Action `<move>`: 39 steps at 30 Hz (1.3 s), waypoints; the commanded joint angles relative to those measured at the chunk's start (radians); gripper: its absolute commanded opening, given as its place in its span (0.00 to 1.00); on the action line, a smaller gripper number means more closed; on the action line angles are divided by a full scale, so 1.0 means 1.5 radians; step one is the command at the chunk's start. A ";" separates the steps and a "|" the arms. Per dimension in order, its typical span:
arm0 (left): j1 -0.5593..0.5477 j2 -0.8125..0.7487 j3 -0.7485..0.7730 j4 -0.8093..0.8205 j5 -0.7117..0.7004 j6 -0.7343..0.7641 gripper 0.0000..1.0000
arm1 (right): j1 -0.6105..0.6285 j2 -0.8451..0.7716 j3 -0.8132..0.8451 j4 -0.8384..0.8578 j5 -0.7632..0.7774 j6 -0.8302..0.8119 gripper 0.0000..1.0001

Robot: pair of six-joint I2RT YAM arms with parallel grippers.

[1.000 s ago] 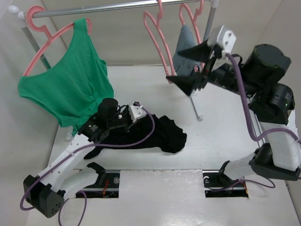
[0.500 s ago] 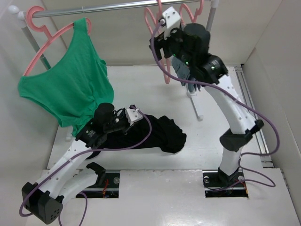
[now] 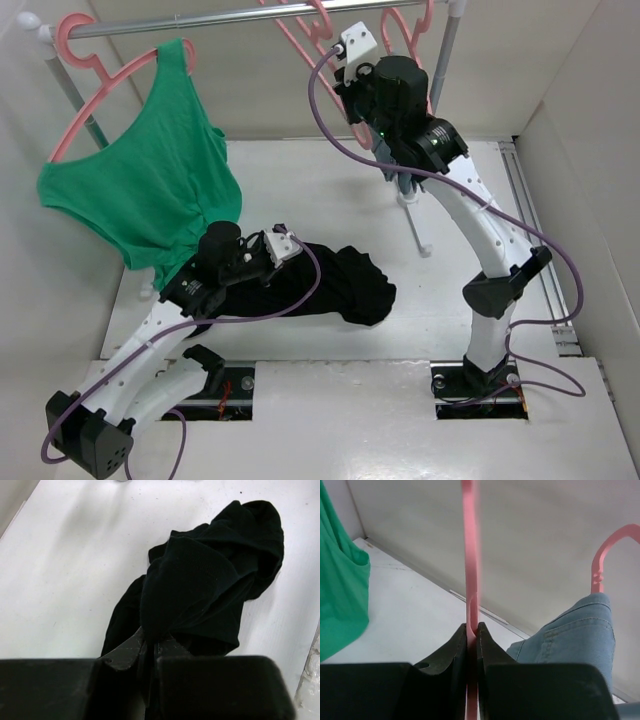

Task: Place the t-shirt on the hanger
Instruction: Grab a hanger with the right arm, then place tshirt on hanger

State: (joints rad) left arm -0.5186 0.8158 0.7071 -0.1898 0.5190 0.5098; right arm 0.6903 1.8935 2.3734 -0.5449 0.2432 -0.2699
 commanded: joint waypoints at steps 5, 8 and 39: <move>0.004 -0.021 -0.002 0.040 0.003 -0.014 0.00 | 0.000 -0.052 -0.009 0.040 -0.047 0.000 0.00; 0.004 -0.021 -0.002 0.040 0.003 -0.014 0.00 | 0.000 -0.079 -0.023 0.070 -0.090 -0.014 0.00; 0.004 -0.009 0.010 0.021 -0.003 0.030 0.00 | 0.007 -0.525 -0.589 -0.101 -0.310 -0.013 0.00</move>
State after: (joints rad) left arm -0.5167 0.8104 0.7059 -0.1780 0.5068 0.5293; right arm 0.6891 1.2156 1.5131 -0.6144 -0.2165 -0.3405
